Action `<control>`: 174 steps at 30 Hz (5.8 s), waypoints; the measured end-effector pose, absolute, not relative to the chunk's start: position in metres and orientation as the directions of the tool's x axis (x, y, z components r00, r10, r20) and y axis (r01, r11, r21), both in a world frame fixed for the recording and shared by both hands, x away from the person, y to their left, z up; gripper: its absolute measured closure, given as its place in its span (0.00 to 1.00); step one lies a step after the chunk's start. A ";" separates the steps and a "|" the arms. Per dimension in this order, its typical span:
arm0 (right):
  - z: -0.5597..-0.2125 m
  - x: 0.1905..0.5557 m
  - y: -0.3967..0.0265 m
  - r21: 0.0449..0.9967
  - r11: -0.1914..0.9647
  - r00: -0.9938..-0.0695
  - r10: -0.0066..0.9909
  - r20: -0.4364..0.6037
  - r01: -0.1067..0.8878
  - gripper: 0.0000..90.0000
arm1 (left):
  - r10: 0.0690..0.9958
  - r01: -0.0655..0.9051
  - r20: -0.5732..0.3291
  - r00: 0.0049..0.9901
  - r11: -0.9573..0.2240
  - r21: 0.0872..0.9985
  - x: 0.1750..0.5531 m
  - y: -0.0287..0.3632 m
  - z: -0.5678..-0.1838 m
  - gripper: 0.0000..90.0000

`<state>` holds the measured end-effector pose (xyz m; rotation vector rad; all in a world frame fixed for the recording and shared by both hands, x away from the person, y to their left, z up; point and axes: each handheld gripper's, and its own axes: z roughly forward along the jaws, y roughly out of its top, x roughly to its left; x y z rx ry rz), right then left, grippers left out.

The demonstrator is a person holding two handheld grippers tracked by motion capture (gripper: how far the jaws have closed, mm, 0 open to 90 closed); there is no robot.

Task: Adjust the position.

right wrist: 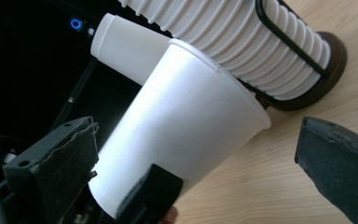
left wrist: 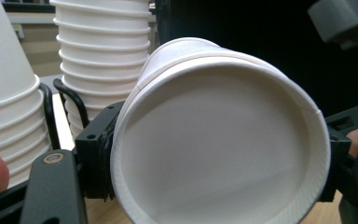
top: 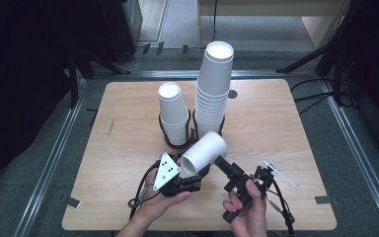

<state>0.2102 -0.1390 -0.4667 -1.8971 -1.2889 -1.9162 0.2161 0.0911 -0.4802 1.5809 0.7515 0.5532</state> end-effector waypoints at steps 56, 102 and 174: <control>-0.478 0.243 -0.111 -0.031 -0.725 0.088 0.041 0.995 0.688 0.00 | 0.724 0.066 -0.036 0.689 -0.013 0.998 0.209 0.085 -0.486 0.25; -0.480 0.250 -0.109 -0.067 -0.729 0.098 0.001 0.995 0.681 0.14 | 0.711 0.093 -0.042 0.702 -0.034 0.995 0.210 0.092 -0.481 0.19; -0.431 0.242 -0.148 0.645 -0.676 -0.198 0.621 0.759 0.356 0.15 | 0.705 0.133 -0.088 0.704 -0.009 0.991 0.213 0.097 -0.482 0.19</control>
